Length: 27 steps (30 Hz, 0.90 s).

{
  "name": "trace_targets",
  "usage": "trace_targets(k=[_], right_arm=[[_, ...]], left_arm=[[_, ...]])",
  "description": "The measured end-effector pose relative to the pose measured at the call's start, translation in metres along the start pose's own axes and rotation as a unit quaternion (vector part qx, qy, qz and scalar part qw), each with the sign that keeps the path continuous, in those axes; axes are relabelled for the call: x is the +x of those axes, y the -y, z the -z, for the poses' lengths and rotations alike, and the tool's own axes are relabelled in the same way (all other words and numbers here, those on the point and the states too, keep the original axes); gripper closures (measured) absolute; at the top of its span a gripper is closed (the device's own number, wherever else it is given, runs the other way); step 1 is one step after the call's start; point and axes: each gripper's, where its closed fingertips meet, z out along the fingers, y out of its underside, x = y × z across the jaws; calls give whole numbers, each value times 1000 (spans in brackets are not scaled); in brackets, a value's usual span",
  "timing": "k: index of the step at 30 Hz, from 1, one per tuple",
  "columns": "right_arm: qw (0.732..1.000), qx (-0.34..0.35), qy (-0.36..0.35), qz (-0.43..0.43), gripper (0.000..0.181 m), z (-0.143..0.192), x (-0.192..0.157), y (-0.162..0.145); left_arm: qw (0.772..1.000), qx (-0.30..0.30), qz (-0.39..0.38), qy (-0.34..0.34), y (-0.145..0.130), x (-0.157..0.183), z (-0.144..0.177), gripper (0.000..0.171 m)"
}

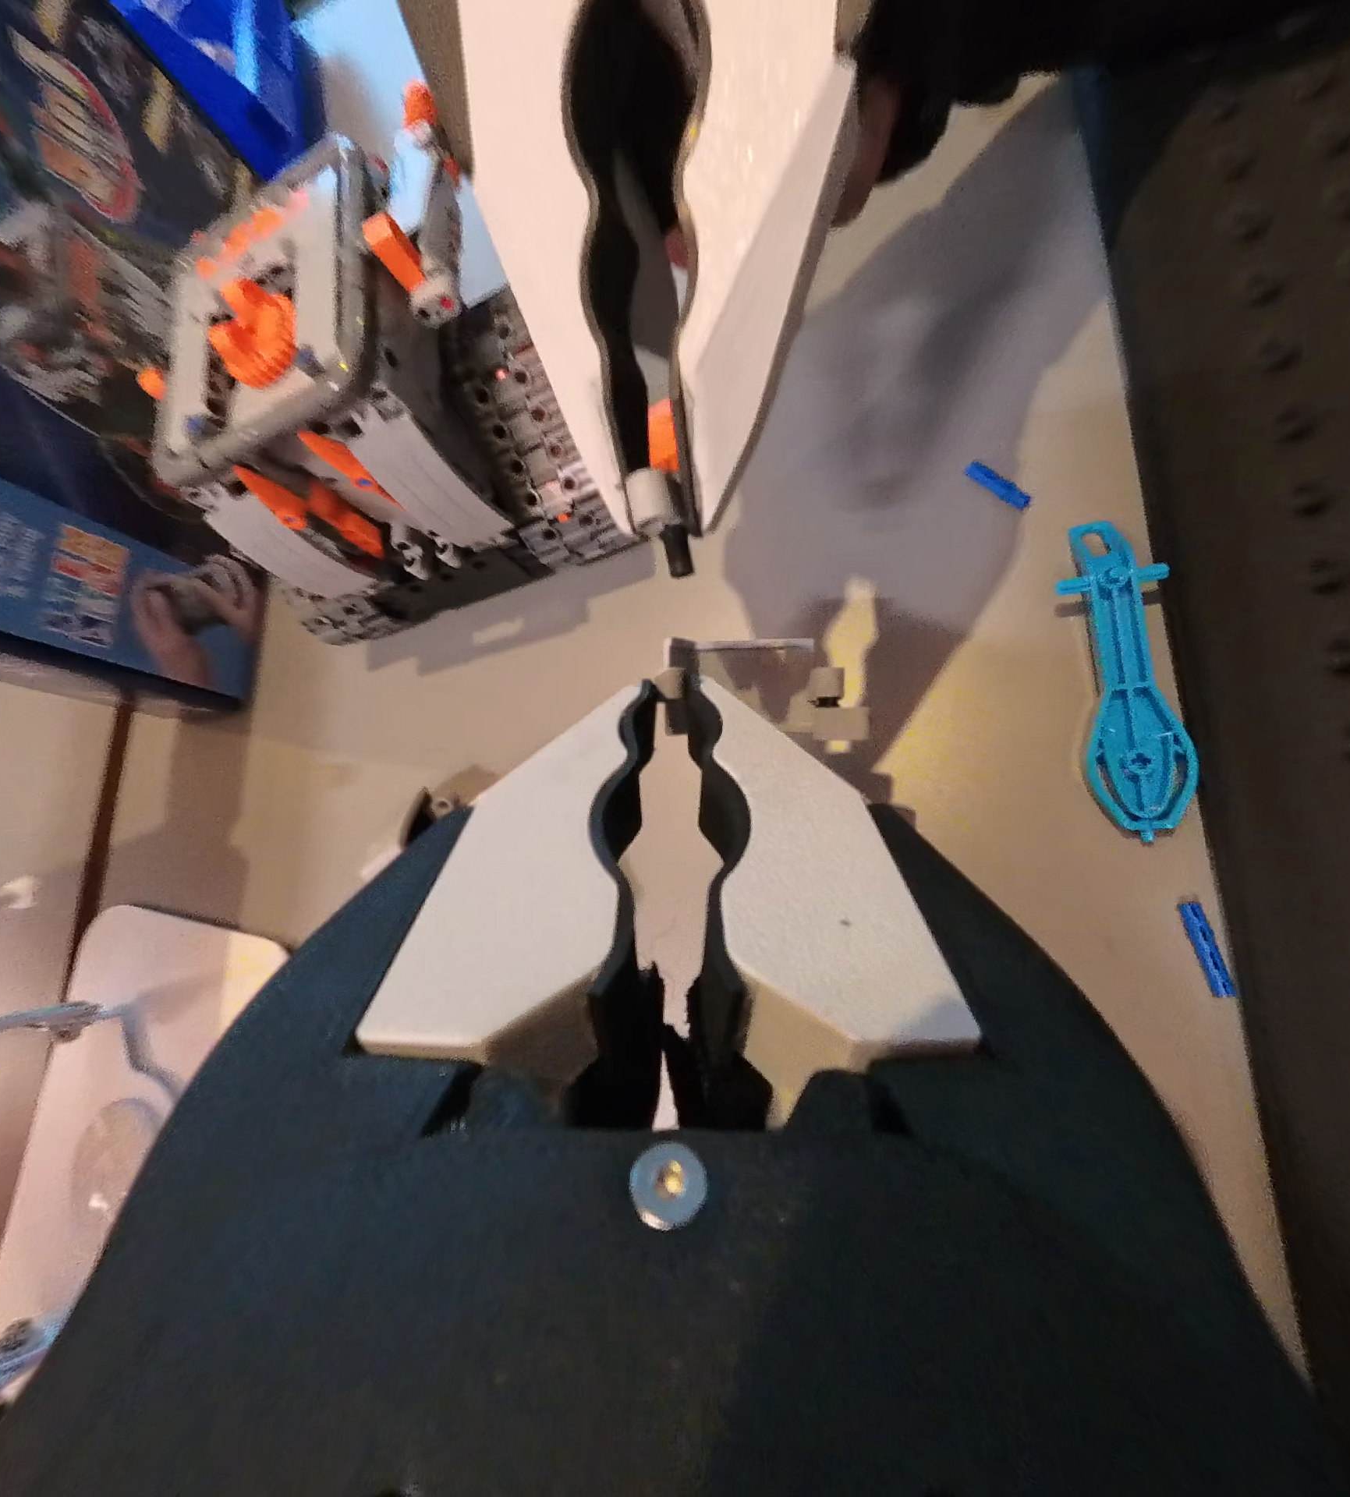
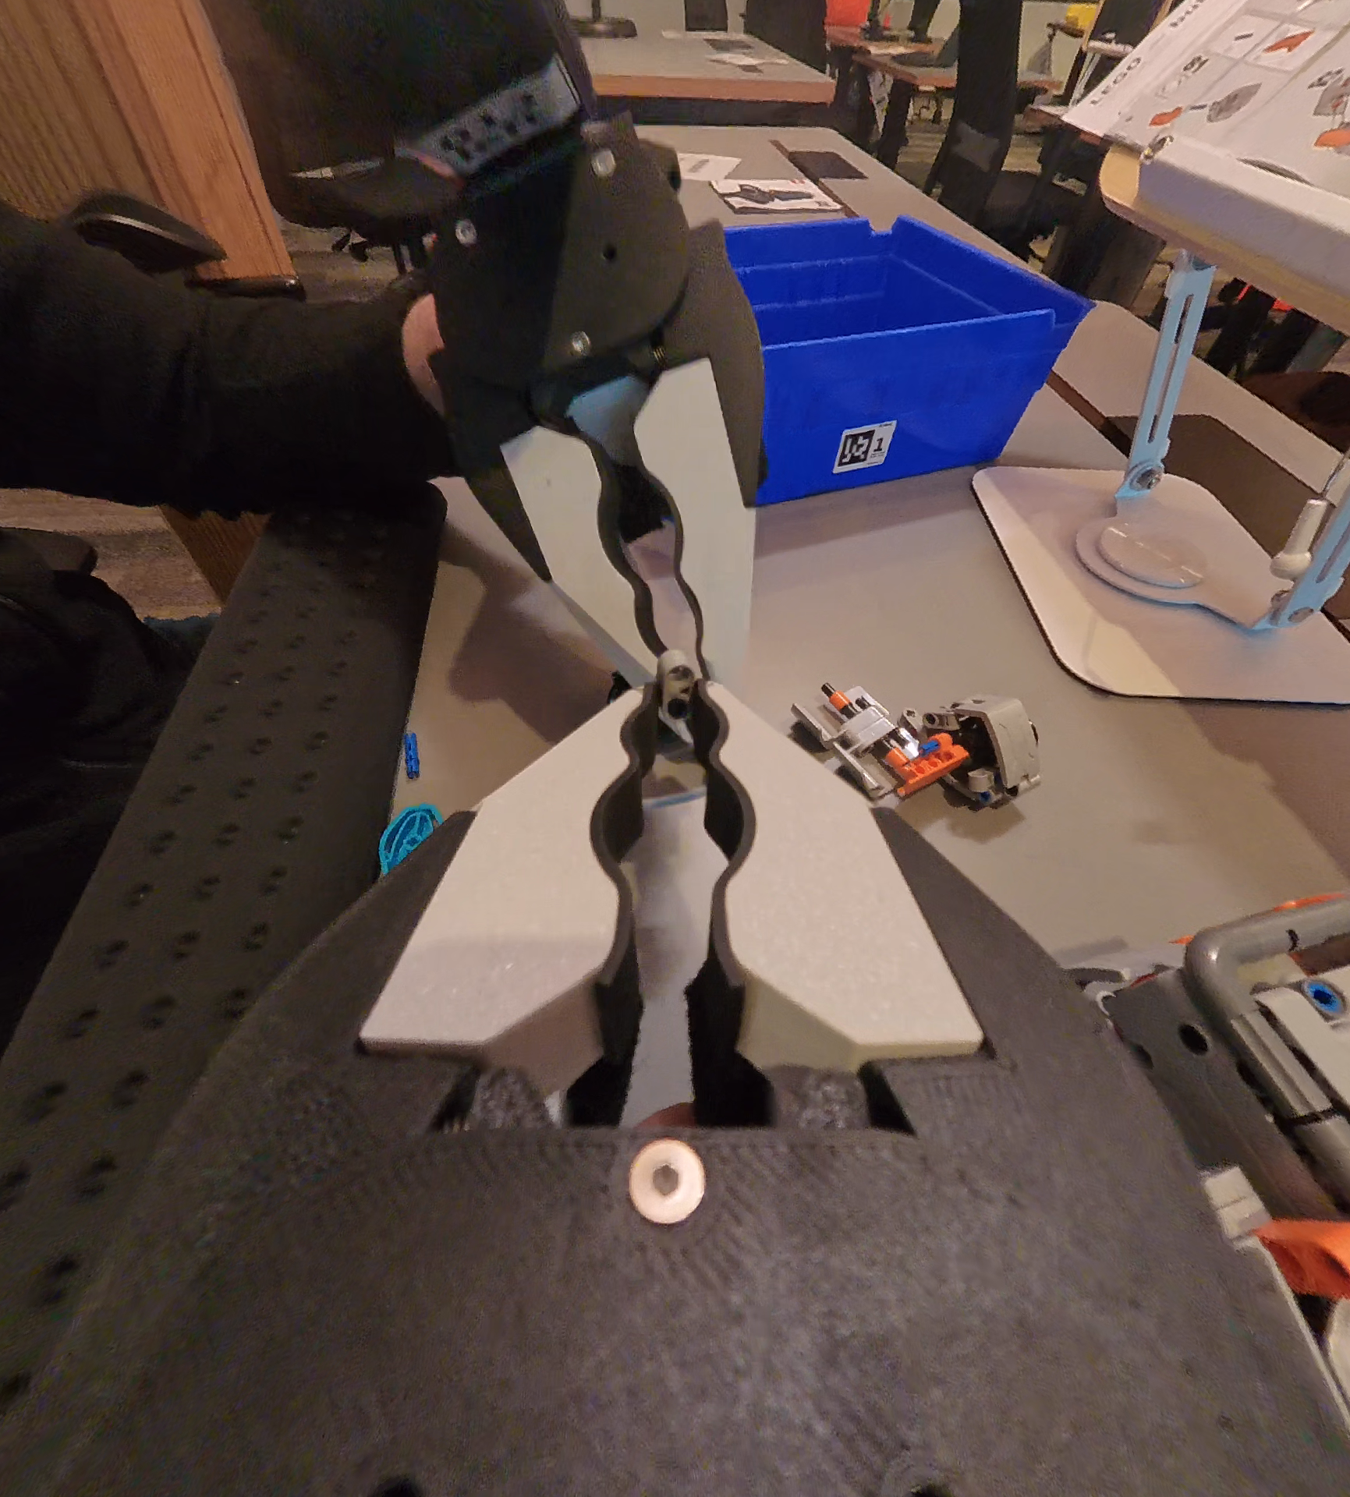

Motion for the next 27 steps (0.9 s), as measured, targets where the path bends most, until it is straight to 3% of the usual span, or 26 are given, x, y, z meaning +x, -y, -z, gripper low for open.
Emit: trace_targets(k=[11,27], right_arm=[[999,18,-23,18,176,-2,4,5],[994,24,-91,49,177,4,14,14]], left_arm=[[992,41,-63,104,27,-11,18,167],[972,14,-122,198,36,-21,23,167]])
